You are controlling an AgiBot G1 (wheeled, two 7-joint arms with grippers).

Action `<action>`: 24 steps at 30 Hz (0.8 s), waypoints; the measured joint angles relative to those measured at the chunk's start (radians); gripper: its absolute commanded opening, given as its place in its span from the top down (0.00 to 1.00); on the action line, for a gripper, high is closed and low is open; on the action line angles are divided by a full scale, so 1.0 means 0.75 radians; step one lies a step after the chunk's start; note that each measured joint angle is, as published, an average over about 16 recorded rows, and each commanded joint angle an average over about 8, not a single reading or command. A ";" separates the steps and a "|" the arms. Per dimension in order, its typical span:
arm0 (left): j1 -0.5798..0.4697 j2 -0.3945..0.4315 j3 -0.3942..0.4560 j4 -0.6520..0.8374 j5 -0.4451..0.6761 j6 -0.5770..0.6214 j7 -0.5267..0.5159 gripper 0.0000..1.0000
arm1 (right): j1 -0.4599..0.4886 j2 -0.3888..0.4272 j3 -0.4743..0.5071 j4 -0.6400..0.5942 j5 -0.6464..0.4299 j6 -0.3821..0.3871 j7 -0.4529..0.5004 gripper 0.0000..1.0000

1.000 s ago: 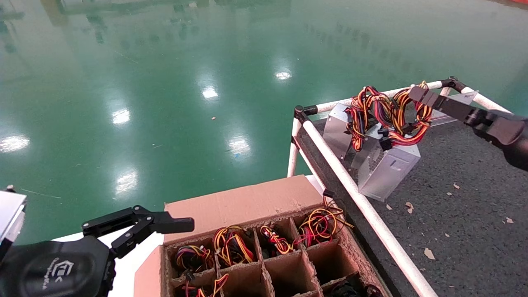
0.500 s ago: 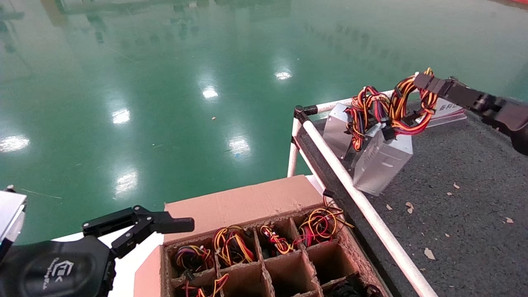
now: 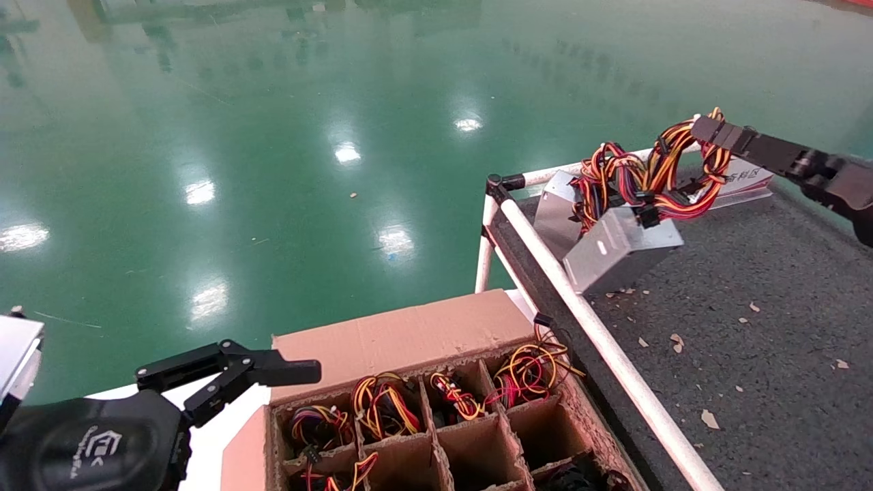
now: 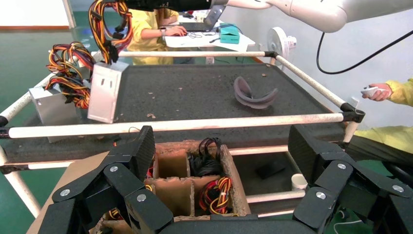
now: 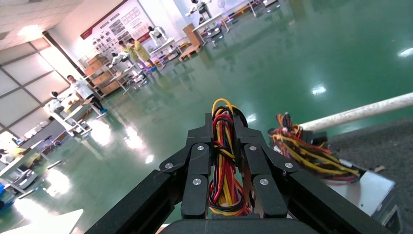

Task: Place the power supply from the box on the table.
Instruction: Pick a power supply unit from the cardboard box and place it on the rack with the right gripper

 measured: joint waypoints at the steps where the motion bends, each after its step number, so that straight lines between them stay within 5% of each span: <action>1: 0.000 0.000 0.000 0.000 0.000 0.000 0.000 0.00 | 0.004 -0.002 -0.001 -0.009 -0.001 -0.003 -0.005 1.00; 24: 0.000 0.000 0.001 0.000 -0.001 0.000 0.000 0.00 | 0.089 -0.087 -0.031 -0.250 -0.045 -0.051 -0.157 1.00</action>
